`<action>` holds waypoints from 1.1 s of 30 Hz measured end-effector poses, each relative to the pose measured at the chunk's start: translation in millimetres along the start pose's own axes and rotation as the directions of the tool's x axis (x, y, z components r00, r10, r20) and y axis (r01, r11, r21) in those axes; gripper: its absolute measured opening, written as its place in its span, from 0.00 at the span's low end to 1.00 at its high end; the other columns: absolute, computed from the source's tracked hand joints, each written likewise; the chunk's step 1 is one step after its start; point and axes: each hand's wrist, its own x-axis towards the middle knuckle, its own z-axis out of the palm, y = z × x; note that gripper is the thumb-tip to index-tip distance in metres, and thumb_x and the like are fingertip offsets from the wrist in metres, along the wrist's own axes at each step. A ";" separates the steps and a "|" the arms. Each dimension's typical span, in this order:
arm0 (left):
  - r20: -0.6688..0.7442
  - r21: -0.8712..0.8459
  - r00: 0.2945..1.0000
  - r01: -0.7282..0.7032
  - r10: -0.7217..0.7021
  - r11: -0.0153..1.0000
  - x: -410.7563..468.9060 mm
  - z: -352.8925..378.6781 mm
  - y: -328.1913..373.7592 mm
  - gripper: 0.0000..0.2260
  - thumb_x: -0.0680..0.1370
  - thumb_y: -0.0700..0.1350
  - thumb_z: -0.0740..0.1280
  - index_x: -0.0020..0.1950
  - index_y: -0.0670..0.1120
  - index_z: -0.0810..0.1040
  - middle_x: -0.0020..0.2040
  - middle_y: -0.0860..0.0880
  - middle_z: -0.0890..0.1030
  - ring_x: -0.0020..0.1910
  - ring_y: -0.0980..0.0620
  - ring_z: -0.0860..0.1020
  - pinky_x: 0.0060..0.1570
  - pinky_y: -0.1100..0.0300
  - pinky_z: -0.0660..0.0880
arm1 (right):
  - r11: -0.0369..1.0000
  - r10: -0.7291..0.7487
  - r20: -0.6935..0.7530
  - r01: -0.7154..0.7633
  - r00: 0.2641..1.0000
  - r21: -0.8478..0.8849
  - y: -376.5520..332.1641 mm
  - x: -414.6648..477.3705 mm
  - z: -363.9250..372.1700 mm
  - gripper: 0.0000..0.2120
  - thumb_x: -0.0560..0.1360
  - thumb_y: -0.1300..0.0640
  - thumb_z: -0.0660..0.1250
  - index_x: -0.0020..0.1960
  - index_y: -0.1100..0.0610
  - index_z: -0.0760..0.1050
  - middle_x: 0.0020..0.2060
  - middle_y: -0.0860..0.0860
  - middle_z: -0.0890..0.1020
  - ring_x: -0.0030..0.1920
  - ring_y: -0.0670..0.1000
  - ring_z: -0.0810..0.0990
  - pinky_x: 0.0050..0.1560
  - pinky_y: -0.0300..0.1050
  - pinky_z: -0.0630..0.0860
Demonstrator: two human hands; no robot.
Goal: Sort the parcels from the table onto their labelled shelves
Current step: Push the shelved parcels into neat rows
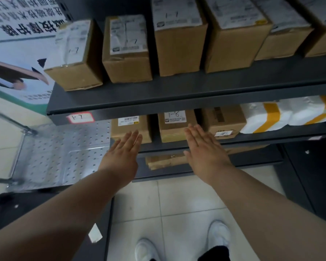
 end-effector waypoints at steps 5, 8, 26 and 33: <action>0.058 0.011 0.998 0.032 -0.033 0.999 29.9 33.5 -13.0 0.32 0.81 0.44 0.52 0.72 0.49 0.28 0.71 0.52 0.26 0.72 0.53 0.29 0.73 0.54 0.36 | 0.998 0.058 0.026 -0.059 0.998 0.006 -8.8 31.6 28.4 0.28 0.83 0.48 0.42 0.76 0.55 0.34 0.76 0.51 0.35 0.75 0.51 0.35 0.75 0.49 0.38; 0.054 0.035 0.997 0.057 -0.059 0.998 48.0 47.8 -14.6 0.34 0.80 0.43 0.53 0.73 0.48 0.27 0.69 0.51 0.25 0.73 0.50 0.30 0.73 0.52 0.36 | 0.997 0.071 0.023 -0.071 0.997 -0.002 -12.4 46.9 48.2 0.28 0.82 0.48 0.42 0.76 0.55 0.33 0.75 0.51 0.33 0.75 0.51 0.34 0.76 0.51 0.40; -0.037 0.049 0.996 0.086 -0.084 0.995 72.3 76.0 -33.9 0.37 0.79 0.42 0.54 0.74 0.47 0.28 0.70 0.50 0.24 0.74 0.44 0.30 0.74 0.49 0.35 | 0.978 0.164 0.000 -0.162 0.986 0.132 -26.4 92.2 74.6 0.29 0.82 0.52 0.48 0.77 0.54 0.37 0.77 0.49 0.38 0.76 0.53 0.38 0.76 0.51 0.43; -0.041 0.039 0.994 0.108 -0.106 0.993 73.0 77.0 -30.5 0.37 0.79 0.43 0.55 0.74 0.47 0.27 0.74 0.48 0.27 0.74 0.44 0.31 0.74 0.49 0.36 | 0.983 0.145 -0.031 -0.140 0.989 0.116 -19.1 91.1 69.6 0.30 0.81 0.55 0.52 0.77 0.54 0.40 0.77 0.49 0.45 0.77 0.54 0.43 0.75 0.52 0.42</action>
